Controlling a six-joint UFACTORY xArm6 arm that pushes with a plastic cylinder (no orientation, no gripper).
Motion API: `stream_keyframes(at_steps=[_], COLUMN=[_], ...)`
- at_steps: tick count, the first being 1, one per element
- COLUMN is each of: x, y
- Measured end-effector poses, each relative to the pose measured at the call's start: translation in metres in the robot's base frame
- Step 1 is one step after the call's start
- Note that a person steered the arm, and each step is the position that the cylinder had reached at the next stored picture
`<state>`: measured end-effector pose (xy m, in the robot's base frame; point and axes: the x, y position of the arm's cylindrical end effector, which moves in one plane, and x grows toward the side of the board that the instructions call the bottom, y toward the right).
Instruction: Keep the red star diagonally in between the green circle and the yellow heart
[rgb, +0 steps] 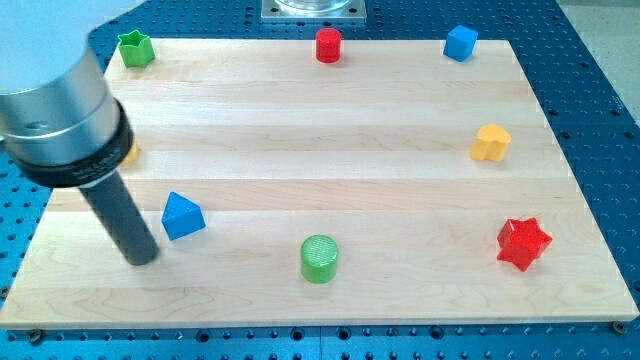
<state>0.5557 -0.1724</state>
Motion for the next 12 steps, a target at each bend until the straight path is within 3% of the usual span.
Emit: stream_keyframes(at_steps=[2, 3, 4, 6, 7, 8, 9, 11, 12], x=[-0.024, -0.012, 0.001, -0.051, -0.051, -0.028, 0.016, -0.006, 0.022], y=[0.015, 0.011, 0.078, 0.304, 0.437, 0.502, 0.457, 0.425, 0.427])
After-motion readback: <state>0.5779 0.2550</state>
